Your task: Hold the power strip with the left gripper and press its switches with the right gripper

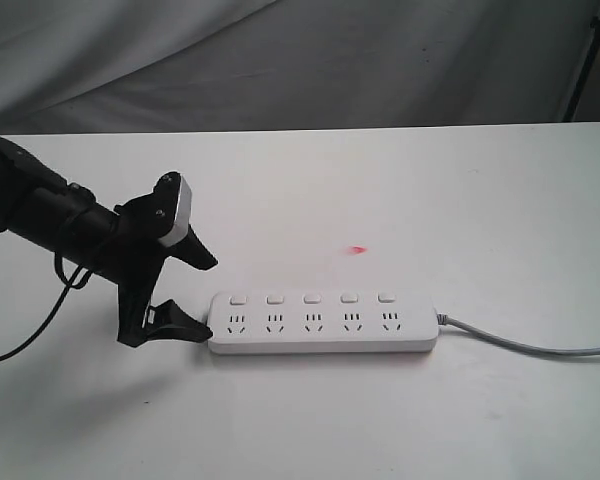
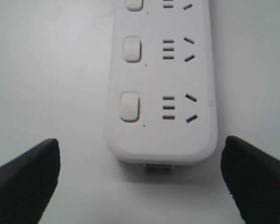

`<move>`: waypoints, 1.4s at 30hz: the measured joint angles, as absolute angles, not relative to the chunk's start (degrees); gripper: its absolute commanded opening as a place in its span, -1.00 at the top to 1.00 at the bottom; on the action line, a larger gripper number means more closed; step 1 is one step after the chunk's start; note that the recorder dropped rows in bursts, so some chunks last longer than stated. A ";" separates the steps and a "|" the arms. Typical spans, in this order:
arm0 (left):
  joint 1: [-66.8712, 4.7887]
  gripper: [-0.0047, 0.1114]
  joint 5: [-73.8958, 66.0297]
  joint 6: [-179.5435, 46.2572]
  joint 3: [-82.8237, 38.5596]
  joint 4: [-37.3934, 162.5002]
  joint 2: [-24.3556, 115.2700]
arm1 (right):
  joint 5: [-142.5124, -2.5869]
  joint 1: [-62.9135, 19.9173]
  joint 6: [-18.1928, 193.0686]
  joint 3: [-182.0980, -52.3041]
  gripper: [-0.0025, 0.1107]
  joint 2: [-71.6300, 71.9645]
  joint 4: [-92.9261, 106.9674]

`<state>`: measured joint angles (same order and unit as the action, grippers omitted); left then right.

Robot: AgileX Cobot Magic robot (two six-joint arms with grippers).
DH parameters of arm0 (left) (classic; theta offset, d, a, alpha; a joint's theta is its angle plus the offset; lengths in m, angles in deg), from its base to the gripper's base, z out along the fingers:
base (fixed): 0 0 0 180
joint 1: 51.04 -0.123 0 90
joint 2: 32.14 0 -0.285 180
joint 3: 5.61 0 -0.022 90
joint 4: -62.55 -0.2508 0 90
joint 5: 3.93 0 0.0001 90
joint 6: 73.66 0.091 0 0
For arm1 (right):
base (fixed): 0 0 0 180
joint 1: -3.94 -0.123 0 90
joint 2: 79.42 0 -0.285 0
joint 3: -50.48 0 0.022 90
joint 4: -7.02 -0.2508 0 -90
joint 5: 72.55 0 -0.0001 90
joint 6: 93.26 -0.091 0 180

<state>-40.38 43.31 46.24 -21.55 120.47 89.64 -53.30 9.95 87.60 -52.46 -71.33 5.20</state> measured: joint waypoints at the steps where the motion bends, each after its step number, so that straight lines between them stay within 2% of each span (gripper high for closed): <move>1: -40.38 -0.58 43.96 46.24 -21.26 120.73 90.08 | -53.30 9.95 87.60 -52.46 0.96 -71.33 5.20; 30: -40.38 -0.57 46.86 46.24 -18.22 123.71 96.69 | -53.30 9.95 87.60 -52.46 0.96 -71.33 5.20; 33: -40.38 -0.47 46.86 46.24 -18.22 123.71 96.77 | -53.30 9.95 87.60 -52.46 0.96 -71.33 5.20; 42: -40.38 0.17 47.24 46.24 -18.22 123.85 96.77 | -53.30 9.95 87.60 -52.46 0.96 -71.33 5.20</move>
